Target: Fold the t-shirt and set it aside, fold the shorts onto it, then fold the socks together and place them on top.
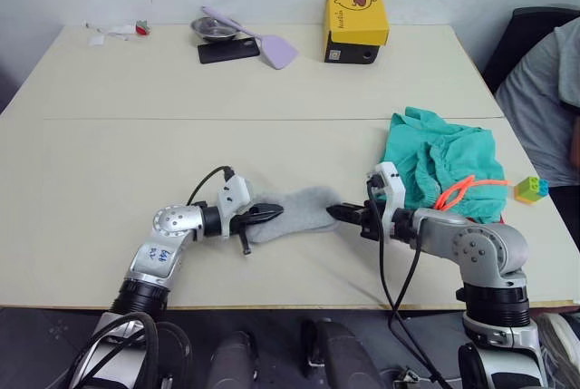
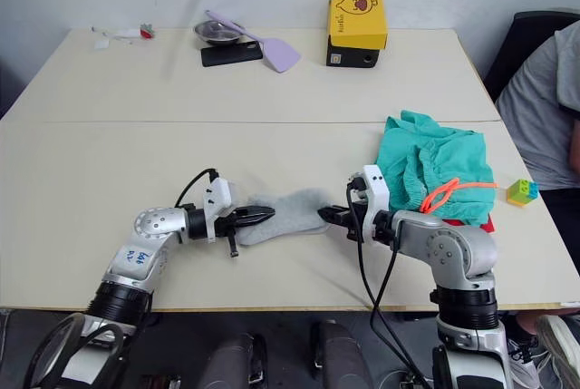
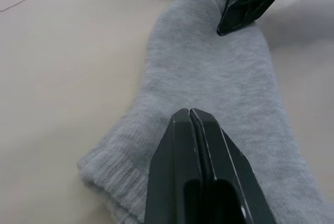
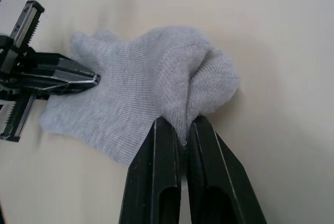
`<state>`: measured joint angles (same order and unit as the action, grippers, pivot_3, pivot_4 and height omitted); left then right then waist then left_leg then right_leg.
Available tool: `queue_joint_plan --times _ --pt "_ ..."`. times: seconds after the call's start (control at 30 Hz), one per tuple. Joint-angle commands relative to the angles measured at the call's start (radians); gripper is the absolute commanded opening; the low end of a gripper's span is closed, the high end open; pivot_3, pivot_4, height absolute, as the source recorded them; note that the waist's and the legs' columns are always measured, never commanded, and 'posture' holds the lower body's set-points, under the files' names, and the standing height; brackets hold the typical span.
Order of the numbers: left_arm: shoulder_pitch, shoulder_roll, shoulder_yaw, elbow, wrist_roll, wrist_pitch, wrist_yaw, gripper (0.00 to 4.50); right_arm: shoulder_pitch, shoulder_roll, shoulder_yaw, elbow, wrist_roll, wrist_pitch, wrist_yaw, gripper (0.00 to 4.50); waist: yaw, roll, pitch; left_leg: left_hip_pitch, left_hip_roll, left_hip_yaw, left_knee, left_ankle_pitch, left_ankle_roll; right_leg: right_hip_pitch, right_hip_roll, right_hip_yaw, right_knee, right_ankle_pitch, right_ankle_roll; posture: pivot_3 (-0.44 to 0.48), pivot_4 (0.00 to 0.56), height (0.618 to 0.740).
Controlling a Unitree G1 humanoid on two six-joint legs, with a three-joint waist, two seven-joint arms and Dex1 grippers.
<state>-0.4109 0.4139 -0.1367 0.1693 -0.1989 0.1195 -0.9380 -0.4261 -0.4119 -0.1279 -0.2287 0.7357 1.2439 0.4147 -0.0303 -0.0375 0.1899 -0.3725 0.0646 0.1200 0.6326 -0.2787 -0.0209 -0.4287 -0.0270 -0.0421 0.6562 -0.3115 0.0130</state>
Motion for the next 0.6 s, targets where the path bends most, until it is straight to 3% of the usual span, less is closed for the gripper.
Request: queue_joint_plan --times 0.03,0.3,0.6 --pt "-0.028 -0.03 0.001 -0.02 -0.016 0.014 0.02 0.0 -0.038 -0.056 -0.028 -0.026 -0.009 -0.026 0.02 0.03 0.001 0.0 0.0 0.0 0.0 0.0 0.0 0.0 0.0 0.0 0.0 0.0 -0.001 0.0 0.0 0.0 0.15 0.74" --pt "-0.063 -0.106 -0.036 -0.003 0.029 0.064 0.086 0.0 -0.127 -0.127 0.053 -0.061 -0.026 -0.029 0.07 0.03 -0.005 0.0 0.0 0.0 0.0 0.0 -0.001 0.0 0.0 0.0 0.001 -0.001 -0.002 0.0 0.001 0.0 0.15 0.74" --pt "-0.035 -0.093 -0.044 -0.016 0.058 0.136 0.134 0.0 -0.184 -0.062 0.093 -0.16 0.018 0.094 0.024 0.03 -0.003 0.0 0.0 -0.001 0.0 0.0 -0.001 0.0 0.0 -0.001 0.0 -0.001 -0.002 0.0 0.001 0.0 0.15 0.74"
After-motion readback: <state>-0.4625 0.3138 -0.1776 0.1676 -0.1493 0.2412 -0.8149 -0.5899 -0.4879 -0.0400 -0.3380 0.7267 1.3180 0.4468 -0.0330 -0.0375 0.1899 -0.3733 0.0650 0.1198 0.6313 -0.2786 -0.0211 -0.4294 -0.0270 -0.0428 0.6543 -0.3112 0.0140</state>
